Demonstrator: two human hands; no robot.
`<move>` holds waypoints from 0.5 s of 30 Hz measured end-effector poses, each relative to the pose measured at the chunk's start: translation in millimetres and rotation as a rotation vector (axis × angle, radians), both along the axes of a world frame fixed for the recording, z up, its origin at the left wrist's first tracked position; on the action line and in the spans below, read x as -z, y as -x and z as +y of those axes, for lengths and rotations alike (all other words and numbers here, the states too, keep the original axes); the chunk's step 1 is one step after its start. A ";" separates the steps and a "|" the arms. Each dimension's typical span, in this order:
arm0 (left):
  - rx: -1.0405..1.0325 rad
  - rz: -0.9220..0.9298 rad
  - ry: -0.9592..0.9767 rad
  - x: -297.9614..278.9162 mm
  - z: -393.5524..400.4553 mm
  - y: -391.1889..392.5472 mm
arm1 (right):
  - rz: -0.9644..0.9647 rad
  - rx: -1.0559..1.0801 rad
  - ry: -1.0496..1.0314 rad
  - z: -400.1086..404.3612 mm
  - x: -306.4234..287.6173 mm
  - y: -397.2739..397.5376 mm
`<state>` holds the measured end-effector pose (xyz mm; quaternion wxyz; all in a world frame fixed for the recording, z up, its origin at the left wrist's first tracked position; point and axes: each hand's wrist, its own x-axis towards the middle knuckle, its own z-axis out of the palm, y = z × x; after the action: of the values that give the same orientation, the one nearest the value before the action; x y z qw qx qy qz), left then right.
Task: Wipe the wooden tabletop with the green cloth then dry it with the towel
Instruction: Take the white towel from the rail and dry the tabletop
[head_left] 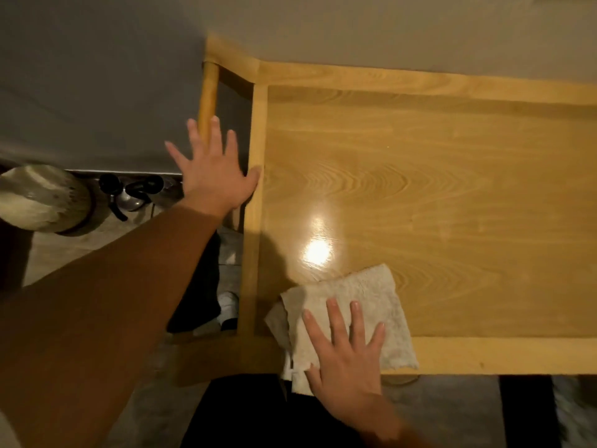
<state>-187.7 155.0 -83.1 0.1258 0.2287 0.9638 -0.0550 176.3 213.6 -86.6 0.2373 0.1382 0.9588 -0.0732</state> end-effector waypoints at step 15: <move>0.204 -0.076 -0.171 36.8 66.7 -85.0 | 0.009 0.240 -0.064 86.5 11.1 44.4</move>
<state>-102.8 221.6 -119.9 0.1359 0.3375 0.9312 0.0233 131.9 300.2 -97.8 0.2178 0.2592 0.9383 -0.0710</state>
